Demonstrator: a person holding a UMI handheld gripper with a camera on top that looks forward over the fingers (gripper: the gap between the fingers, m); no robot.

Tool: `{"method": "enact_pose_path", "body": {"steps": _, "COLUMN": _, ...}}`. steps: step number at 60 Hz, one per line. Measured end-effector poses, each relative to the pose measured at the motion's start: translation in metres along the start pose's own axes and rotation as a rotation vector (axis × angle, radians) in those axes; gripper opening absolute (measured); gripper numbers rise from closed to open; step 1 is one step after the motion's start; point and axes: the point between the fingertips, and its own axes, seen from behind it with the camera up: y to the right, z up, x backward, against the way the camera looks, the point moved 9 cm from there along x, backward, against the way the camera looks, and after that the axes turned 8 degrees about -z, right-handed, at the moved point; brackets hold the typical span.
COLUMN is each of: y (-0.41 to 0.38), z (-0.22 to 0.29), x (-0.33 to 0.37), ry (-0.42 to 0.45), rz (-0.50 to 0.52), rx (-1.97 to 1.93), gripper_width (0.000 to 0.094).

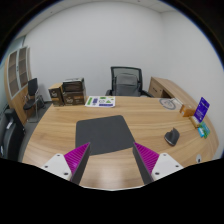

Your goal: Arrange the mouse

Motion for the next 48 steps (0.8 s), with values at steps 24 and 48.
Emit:
{"method": "enact_pose_path", "body": {"steps": 24, "y": 0.067, "z": 0.002, "x": -0.001, "ry": 0.030, "rz": -0.070, "rx": -0.048, "gripper_width": 0.0863}}
{"method": "enact_pose_path", "body": {"steps": 48, "y": 0.206, "z": -0.018, "x": -0.024, "ry": 0.016, "rz": -0.231, "rx": -0.074, "gripper_width": 0.0864}}
